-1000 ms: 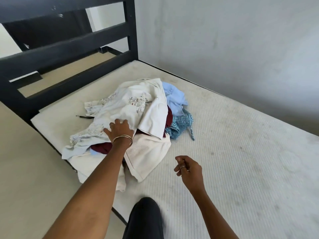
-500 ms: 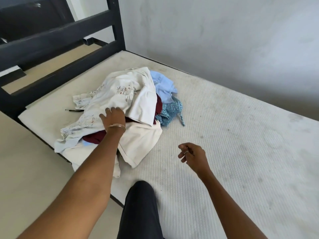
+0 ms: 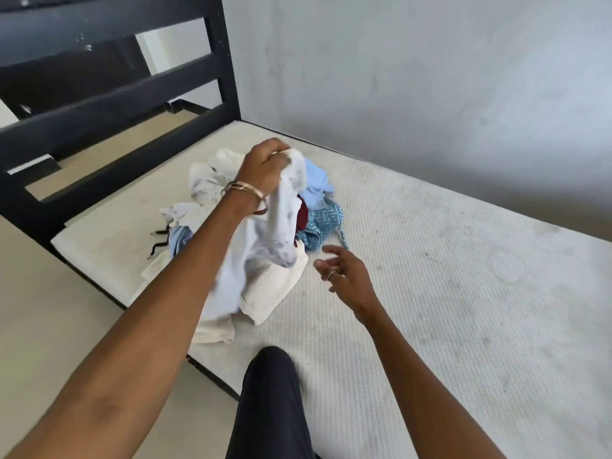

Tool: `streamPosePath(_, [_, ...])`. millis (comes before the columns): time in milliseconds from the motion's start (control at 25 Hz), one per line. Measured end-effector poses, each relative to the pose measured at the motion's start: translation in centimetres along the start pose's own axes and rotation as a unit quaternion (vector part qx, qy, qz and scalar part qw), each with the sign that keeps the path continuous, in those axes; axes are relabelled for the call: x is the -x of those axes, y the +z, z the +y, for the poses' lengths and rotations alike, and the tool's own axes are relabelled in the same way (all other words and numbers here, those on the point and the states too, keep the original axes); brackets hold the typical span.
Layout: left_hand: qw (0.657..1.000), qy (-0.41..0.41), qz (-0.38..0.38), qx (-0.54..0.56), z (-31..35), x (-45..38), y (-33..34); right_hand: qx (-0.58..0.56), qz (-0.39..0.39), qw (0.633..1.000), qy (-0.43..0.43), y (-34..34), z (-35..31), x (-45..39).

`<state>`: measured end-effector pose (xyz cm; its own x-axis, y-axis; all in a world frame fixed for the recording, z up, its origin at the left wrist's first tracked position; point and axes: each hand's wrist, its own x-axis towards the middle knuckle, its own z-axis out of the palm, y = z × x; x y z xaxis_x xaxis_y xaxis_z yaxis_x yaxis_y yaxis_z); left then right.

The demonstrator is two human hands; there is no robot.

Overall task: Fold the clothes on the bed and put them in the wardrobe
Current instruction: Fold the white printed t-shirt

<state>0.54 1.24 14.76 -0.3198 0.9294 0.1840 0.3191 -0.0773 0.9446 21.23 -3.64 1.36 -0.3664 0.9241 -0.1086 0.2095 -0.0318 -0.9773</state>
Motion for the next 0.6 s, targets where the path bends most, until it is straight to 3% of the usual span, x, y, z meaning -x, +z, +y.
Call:
streamPosePath(80, [0.990, -0.015, -0.025, 0.140, 5.1, 0.9, 3.6, -0.051, -0.085, 0.992, -0.079, -0.5, -3.6, 0.5])
streamPosePath(120, [0.980, -0.020, -0.037, 0.193, 7.4, 1.4, 5.5, -0.073, -0.084, 0.987, -0.112, -0.8, -5.2, 0.8])
streamPosePath(200, [0.964, 0.013, -0.089, 0.252, 11.1, 2.5, 8.7, -0.123, 0.063, 0.982, -0.125, -2.8, -7.9, 2.0])
streamPosePath(280, [0.948, 0.058, -0.161, 0.268, 13.5, 3.3, 10.5, -0.203, 0.230, 0.946, -0.101, -6.9, -9.6, 3.4])
streamPosePath(400, [0.942, 0.096, -0.277, 0.161, 13.4, 4.8, 13.4, -0.311, 0.300, 0.900, -0.059, -15.1, -11.7, 6.6])
streamPosePath(520, [0.897, 0.049, -0.440, 0.004, 10.9, 9.7, 18.1, -0.311, 0.291, 0.904, -0.025, -20.2, -12.6, 9.5])
streamPosePath(600, [0.886, 0.029, -0.461, -0.036, 9.3, 14.4, 21.2, -0.305, 0.291, 0.907, -0.012, -21.0, -12.5, 10.7])
